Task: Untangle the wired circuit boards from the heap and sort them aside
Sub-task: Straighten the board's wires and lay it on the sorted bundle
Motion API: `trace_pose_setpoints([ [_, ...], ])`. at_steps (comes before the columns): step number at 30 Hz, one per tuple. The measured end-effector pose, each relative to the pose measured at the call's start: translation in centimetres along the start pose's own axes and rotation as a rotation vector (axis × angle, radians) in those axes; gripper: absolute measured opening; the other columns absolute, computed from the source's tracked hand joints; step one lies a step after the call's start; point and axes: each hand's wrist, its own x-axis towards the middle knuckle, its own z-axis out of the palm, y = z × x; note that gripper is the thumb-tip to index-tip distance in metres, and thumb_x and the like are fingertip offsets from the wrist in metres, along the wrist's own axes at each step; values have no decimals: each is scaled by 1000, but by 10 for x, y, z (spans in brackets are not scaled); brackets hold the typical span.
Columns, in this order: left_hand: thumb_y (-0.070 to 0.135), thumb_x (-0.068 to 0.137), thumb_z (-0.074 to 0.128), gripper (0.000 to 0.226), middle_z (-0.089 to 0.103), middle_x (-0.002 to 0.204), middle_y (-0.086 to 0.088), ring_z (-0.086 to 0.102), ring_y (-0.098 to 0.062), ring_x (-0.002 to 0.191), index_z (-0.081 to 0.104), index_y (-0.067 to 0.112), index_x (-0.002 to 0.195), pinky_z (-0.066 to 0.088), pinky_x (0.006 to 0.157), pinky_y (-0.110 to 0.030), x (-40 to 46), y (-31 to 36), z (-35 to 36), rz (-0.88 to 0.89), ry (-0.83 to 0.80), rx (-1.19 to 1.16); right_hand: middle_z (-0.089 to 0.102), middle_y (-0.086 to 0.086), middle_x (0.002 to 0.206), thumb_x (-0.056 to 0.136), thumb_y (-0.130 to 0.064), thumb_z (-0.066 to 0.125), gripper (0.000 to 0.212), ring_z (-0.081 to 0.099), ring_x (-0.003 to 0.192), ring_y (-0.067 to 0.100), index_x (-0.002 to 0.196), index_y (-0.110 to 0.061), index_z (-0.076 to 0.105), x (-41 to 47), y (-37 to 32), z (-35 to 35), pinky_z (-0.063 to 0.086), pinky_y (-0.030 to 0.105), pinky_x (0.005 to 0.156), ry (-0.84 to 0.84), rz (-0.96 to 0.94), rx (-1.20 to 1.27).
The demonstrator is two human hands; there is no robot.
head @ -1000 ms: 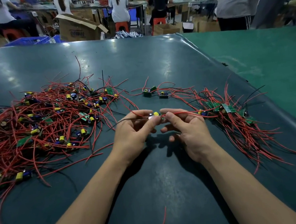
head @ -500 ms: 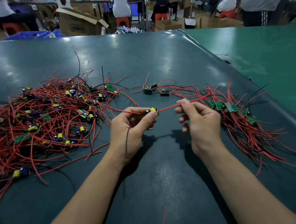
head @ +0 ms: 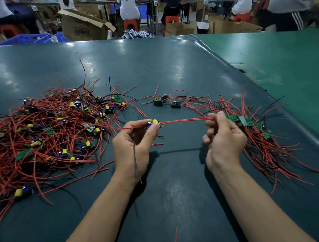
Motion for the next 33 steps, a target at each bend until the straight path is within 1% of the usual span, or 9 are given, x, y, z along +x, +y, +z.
trace_pose_setpoints([
  [2, 9, 83, 75, 14, 71, 81, -4, 64, -12, 72, 67, 9, 95, 53, 72, -36, 5, -1, -7, 20, 170, 16, 56, 0, 56, 100, -18, 52, 28, 42, 40, 6, 76, -9, 63, 5, -3, -4, 30, 17, 35, 37, -28, -5],
  [5, 22, 77, 82, 20, 69, 74, 13, 64, -2, 67, 65, 24, 87, 50, 69, -23, 11, -1, -19, 135, 357, 124, 56, -2, 62, 98, -16, 56, 17, 43, 40, 6, 83, -13, 64, -5, -2, -5, 33, 18, 36, -125, -93, -236],
  [7, 31, 74, 84, 22, 68, 72, 21, 64, 2, 65, 64, 31, 82, 49, 66, -16, 7, 1, -19, 236, 337, 276, 59, -6, 71, 94, -11, 62, 13, 47, 45, 8, 96, -22, 67, -24, 4, -1, 38, 20, 38, -398, -148, -417],
  [12, 27, 75, 85, 23, 68, 76, 27, 66, 6, 65, 65, 27, 87, 46, 62, -7, -6, -2, -13, 407, 109, 388, 62, -16, 95, 88, -5, 65, 56, 55, 67, 3, 130, -39, 52, -48, 16, 3, 49, 17, 64, -956, -263, -636],
  [19, 27, 59, 91, 32, 74, 77, 12, 70, -3, 69, 71, 25, 85, 52, 64, -15, -10, -1, -7, 281, -190, 222, 67, 3, 107, 84, 5, 65, 50, 63, 93, 13, 130, -12, 60, -40, 15, 1, 49, 22, 87, -900, -419, -763],
  [23, 30, 57, 90, 58, 73, 96, 5, 69, -14, 81, 62, 19, 107, 53, 70, -22, -11, -4, -5, 326, -324, 238, 66, 2, 87, 99, -9, 54, 27, 55, 64, 13, 123, -16, 62, -41, 9, 9, 49, 29, 61, -737, -91, -463],
  [26, 14, 82, 76, 16, 74, 84, -3, 70, -12, 72, 65, 6, 90, 52, 63, -21, -9, -3, -1, 243, -251, 161, 67, 6, 102, 102, -19, 48, 24, 63, 72, 10, 122, -21, 62, -41, 0, 12, 51, 25, 49, -706, 138, -265],
  [30, 28, 93, 55, 35, 65, 57, 3, 58, -6, 47, 66, -1, 77, 46, 48, -14, -8, 1, 3, 14, -317, 74, 64, 1, 99, 101, -12, 50, 32, 60, 85, 11, 128, -23, 61, -44, 3, 10, 53, 24, 67, -880, 196, -206],
  [33, 33, 86, 59, 39, 62, 61, -3, 56, -9, 51, 66, -5, 81, 49, 48, -17, -5, 3, 1, -182, -310, -162, 65, 3, 112, 96, 1, 52, 46, 59, 99, 12, 132, -26, 57, -44, 7, 8, 51, 24, 82, -1026, 162, -247],
])
